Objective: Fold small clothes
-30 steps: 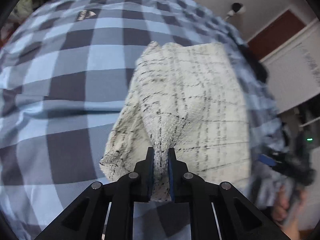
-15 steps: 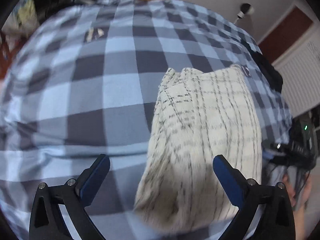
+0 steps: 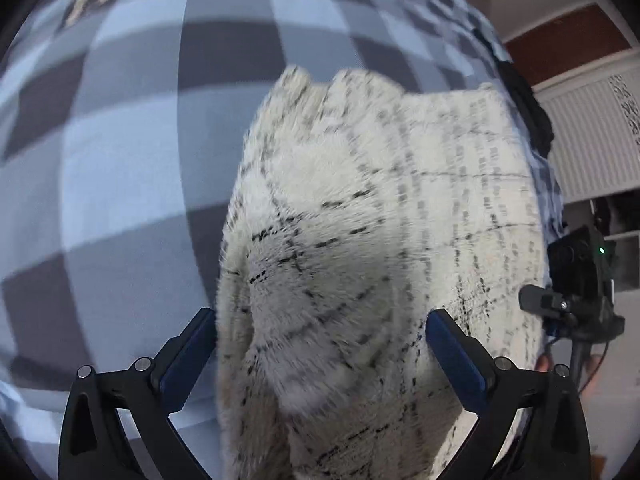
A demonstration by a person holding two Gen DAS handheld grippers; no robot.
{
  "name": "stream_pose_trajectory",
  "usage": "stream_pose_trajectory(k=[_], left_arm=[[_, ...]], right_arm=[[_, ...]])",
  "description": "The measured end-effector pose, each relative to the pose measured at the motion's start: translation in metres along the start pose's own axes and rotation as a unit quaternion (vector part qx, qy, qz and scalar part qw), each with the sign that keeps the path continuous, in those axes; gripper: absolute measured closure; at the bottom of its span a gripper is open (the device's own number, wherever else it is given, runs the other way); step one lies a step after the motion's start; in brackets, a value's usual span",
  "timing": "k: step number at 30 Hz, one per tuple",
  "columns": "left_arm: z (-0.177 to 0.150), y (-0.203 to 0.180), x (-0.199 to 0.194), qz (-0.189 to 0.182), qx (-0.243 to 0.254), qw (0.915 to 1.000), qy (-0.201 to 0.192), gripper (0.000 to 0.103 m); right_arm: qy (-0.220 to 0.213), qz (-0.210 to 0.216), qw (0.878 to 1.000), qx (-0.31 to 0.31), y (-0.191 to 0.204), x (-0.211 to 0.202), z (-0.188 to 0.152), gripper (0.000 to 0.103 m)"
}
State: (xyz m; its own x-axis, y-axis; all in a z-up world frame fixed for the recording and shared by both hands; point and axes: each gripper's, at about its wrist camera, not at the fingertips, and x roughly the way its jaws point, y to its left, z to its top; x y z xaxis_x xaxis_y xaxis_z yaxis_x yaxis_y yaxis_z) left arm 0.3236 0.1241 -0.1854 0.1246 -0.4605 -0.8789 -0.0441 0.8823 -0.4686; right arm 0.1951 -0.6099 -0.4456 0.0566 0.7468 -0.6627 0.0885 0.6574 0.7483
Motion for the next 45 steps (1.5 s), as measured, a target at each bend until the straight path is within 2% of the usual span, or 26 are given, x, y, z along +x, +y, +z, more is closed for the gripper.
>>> stream_pose_trajectory(k=[4, 5, 6, 7, 8, 9, 10, 12, 15, 17, 19, 21, 24, 28, 32, 36, 38, 40, 43, 44, 45], left_arm=[[-0.004, 0.007, 0.007, -0.023, -0.063, 0.9976, -0.015, 0.0], [-0.007, 0.005, 0.005, -0.038, -0.066, 0.9969, -0.021, 0.015], [-0.009, 0.005, 0.004, -0.055, -0.066, 0.996, -0.023, 0.041], [-0.012, 0.002, -0.003, -0.066, -0.068, 0.9949, -0.035, 0.05], [-0.016, -0.001, -0.008, -0.062, -0.064, 0.995, -0.044, 0.064], [-0.019, -0.003, -0.012, -0.059, -0.063, 0.9951, -0.048, 0.072], [-0.022, -0.005, -0.016, -0.058, -0.065, 0.9948, -0.052, 0.074], [-0.029, -0.013, -0.026, -0.059, -0.065, 0.9941, -0.064, 0.079], [-0.039, -0.034, -0.05, -0.058, -0.041, 0.9933, -0.091, 0.08], [-0.045, -0.041, -0.069, -0.072, -0.037, 0.991, -0.107, 0.08], [-0.046, -0.051, -0.083, -0.099, -0.033, 0.9871, -0.122, 0.08], [-0.049, -0.065, -0.089, -0.114, -0.025, 0.9845, -0.131, 0.08], [-0.05, -0.098, -0.087, -0.125, -0.002, 0.9813, -0.146, 0.08], [-0.037, -0.126, -0.064, -0.145, 0.007, 0.9767, -0.158, 0.08], [-0.022, -0.134, -0.018, -0.147, -0.008, 0.979, -0.141, 0.08], [-0.012, -0.126, 0.023, -0.122, -0.008, 0.986, -0.113, 0.08], [-0.007, -0.125, 0.035, -0.099, 0.007, 0.9889, -0.111, 0.079], [-0.003, -0.126, 0.039, -0.092, 0.012, 0.9898, -0.109, 0.077], [-0.002, -0.129, 0.031, -0.072, 0.014, 0.9915, -0.108, 0.066], [-0.003, -0.129, 0.025, -0.051, 0.017, 0.992, -0.114, 0.057], [-0.001, -0.129, 0.023, -0.037, 0.021, 0.992, -0.119, 0.042]], right_arm=[[0.009, 0.0, 1.0, -0.007, 0.0, 0.004, 0.001, 0.002], [0.012, -0.003, 1.0, -0.012, 0.002, 0.003, -0.001, 0.002], [0.015, -0.004, 1.0, -0.014, 0.005, 0.003, 0.0, 0.004], [0.021, 0.0, 1.0, -0.017, 0.008, 0.002, -0.002, 0.008], [0.018, -0.013, 0.999, -0.024, 0.012, -0.001, -0.004, 0.015], [0.016, -0.023, 0.999, -0.028, 0.014, -0.001, -0.004, 0.025], [0.013, -0.028, 0.999, -0.032, 0.017, -0.005, -0.006, 0.029], [0.01, -0.027, 0.999, -0.039, 0.021, -0.013, -0.01, 0.049], [-0.005, -0.043, 0.997, -0.061, 0.034, -0.029, -0.021, 0.058], [-0.018, -0.05, 0.995, -0.08, 0.047, -0.046, -0.03, 0.059], [-0.021, -0.036, 0.996, -0.08, 0.049, -0.064, -0.034, 0.059], [-0.029, -0.022, 0.996, -0.082, 0.048, -0.088, -0.037, 0.059], [-0.045, -0.028, 0.994, -0.097, 0.048, -0.129, -0.042, 0.059], [-0.081, -0.052, 0.989, -0.113, 0.042, -0.179, -0.044, 0.059], [-0.094, -0.075, 0.987, -0.103, 0.016, -0.199, -0.034, 0.059], [-0.083, -0.087, 0.991, -0.066, -0.021, -0.184, -0.017, 0.059], [-0.063, -0.083, 0.994, -0.038, -0.048, -0.169, -0.012, 0.058], [-0.056, -0.071, 0.996, -0.018, -0.063, -0.163, -0.01, 0.057], [-0.059, -0.02, 0.998, 0.02, -0.083, -0.169, -0.013, 0.056], [-0.06, -0.015, 0.998, 0.026, -0.086, -0.172, -0.016, 0.056], [-0.062, -0.017, 0.998, 0.028, -0.086, -0.176, -0.02, 0.055]])
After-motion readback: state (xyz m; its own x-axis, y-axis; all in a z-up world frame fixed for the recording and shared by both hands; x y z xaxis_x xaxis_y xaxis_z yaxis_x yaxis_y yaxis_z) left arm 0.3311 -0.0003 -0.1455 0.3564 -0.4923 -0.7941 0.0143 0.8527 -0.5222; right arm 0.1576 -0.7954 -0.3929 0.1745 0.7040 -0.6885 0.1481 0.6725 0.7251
